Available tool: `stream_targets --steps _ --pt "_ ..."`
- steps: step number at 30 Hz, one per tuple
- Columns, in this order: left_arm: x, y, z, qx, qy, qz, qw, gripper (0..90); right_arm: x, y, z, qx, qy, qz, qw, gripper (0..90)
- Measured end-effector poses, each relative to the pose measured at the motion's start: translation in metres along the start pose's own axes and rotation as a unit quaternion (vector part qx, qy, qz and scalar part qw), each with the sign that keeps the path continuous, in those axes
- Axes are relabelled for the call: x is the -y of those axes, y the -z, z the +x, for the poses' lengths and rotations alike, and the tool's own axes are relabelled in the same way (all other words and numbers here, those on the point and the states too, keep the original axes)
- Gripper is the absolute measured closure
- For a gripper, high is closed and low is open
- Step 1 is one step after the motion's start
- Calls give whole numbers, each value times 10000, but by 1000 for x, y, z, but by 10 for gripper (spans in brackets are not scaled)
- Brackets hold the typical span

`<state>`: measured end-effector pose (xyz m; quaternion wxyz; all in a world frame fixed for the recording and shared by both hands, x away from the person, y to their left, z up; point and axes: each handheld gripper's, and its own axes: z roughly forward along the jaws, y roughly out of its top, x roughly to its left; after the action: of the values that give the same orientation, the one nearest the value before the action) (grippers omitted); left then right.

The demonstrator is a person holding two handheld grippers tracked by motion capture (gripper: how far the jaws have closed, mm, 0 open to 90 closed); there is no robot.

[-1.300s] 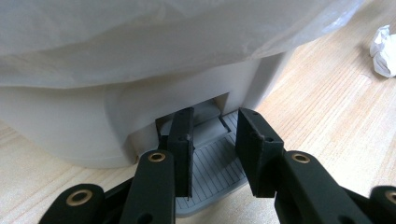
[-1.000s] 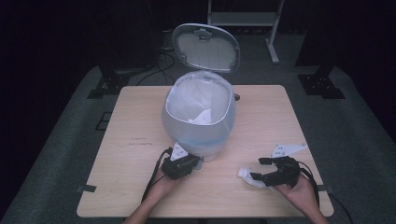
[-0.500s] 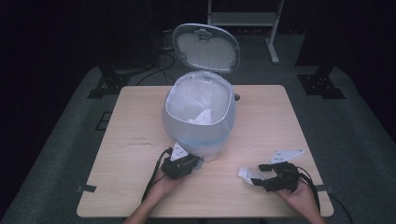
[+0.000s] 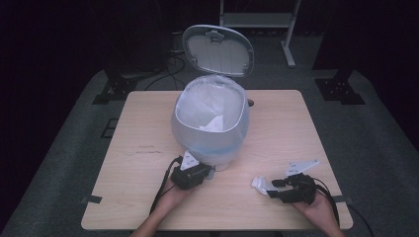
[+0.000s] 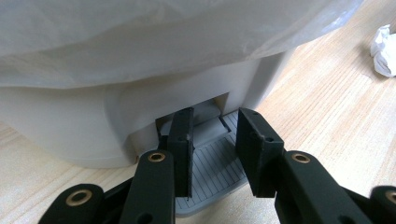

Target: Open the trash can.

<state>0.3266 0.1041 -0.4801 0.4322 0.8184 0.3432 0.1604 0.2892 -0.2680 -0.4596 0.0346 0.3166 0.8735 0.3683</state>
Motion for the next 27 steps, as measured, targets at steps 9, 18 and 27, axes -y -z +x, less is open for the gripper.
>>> stream_targets --steps 9,18,27 --pt "0 0 0 3 2 0 10000 673 0 -2 0 -25 98 143 9998 672" --pt "0 0 0 4 5 -1 10000 672 0 -2 -1 -73 126 234 9996 827" --pt "0 0 0 6 9 -3 10000 672 -2 4 -3 -74 39 160 9998 852"
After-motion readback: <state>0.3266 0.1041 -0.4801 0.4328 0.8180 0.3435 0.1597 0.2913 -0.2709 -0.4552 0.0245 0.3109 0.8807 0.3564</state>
